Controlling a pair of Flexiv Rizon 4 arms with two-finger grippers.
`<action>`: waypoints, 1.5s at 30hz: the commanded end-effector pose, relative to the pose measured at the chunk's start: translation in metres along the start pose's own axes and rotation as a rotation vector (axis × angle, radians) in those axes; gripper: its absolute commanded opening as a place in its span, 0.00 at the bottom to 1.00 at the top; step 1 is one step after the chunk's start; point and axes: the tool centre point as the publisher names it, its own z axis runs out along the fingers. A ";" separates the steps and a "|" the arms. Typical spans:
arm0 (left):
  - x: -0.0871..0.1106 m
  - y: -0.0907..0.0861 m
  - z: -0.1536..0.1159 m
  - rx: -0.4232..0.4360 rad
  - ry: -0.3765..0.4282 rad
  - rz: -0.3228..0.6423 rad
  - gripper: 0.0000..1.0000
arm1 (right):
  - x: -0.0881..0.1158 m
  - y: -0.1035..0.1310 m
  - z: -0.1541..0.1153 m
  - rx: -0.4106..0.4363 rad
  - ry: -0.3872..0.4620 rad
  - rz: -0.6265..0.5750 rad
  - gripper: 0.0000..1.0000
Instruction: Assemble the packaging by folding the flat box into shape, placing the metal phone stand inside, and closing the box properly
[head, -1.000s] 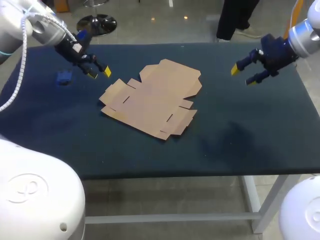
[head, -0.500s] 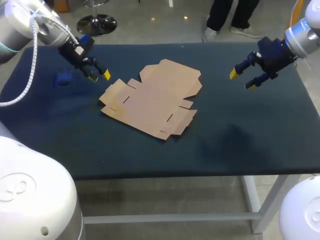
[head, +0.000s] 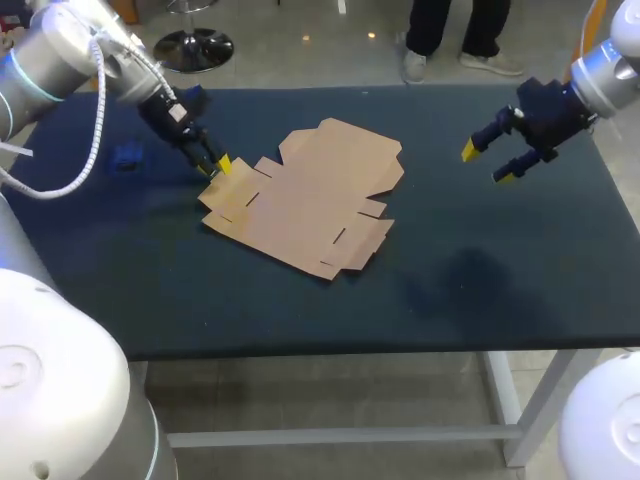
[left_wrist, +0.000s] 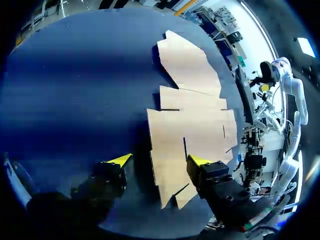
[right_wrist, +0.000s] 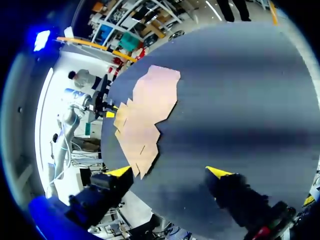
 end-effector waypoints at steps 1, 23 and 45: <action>-0.005 -0.007 0.007 -0.163 0.049 0.005 0.66 | -0.002 0.005 0.000 0.016 0.004 0.003 1.00; 0.018 0.014 0.012 -0.032 0.109 -0.098 0.00 | -0.010 -0.001 0.000 0.020 0.011 0.015 1.00; 0.058 0.055 0.020 0.363 0.140 -0.334 0.00 | -0.017 0.001 0.003 0.039 0.022 0.010 1.00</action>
